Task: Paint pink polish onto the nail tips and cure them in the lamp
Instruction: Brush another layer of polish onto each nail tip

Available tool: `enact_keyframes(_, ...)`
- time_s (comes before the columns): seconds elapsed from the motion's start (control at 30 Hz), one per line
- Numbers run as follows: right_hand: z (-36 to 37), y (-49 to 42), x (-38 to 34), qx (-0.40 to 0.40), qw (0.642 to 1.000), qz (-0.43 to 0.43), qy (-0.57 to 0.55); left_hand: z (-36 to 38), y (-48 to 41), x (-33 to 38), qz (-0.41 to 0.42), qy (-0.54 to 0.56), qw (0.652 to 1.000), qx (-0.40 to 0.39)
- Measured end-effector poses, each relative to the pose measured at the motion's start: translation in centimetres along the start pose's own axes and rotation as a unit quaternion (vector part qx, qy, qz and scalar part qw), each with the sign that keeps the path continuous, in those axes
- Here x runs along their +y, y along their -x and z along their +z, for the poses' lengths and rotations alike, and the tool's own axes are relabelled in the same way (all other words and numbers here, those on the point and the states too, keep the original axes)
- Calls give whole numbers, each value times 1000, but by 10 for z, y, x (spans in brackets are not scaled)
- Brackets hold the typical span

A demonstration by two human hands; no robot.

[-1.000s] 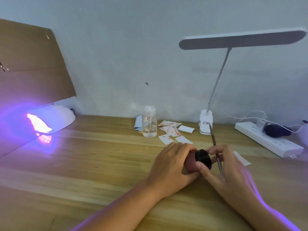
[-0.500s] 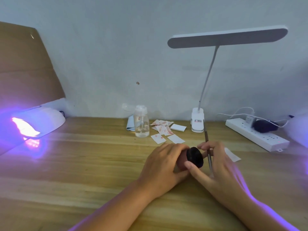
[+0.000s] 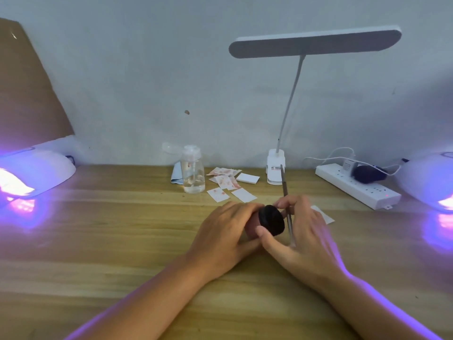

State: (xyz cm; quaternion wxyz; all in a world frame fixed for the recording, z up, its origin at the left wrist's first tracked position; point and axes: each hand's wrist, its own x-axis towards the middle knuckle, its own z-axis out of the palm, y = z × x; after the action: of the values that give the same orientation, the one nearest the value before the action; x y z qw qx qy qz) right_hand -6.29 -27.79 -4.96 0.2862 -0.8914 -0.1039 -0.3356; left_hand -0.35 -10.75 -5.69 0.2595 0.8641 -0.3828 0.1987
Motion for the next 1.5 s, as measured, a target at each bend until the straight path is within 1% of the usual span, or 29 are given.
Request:
enact_keyframes(0.1,4,0,-1,-5,1000,0,18,0,1,1,-9,-1,1000,7)
enact_keyframes(0.2,3,1,0,2,1000,12,-10,1,1,1,-2,10,1000,2)
enact_keyframes(0.3,0,0,-1,1,1000,7,-22,0,-1,0,6,23,1000,-17)
enact_keyframes(0.53,-2,-2,-2,-28,997,10,-66,1,-3,-4,2,39,998,-58)
enact_keyframes(0.6,-1,-3,-1,-25,998,11,-51,0,-3,-5,3,41,998,-51)
enact_keyframes(0.7,3,-5,0,-11,1000,10,0,1,-3,-6,0,41,999,-22)
enact_keyframes(0.8,4,-5,1,21,999,31,-11,3,-3,-5,8,25,999,-26)
enact_keyframes(0.9,2,-7,-2,28,999,35,-24,4,-5,-6,15,11,999,-45)
enact_keyframes(1.0,-1,-8,-4,22,999,26,-32,3,-6,-6,11,11,999,-51)
enact_keyframes(1.13,-4,-6,-1,-2,994,61,-88,4,-4,-3,21,6,998,-57)
enact_keyframes(1.23,-5,-7,1,-15,993,58,-105,3,-6,-3,24,3,998,-65)
enact_keyframes(1.3,-3,-8,0,-28,994,48,-97,2,-7,-4,21,5,998,-60)
enact_keyframes(1.4,0,-6,-3,-6,999,33,-42,1,-6,-4,15,8,1000,-21)
enact_keyframes(1.5,-1,-4,-4,-16,997,45,-55,0,-4,-2,8,8,1000,-23)
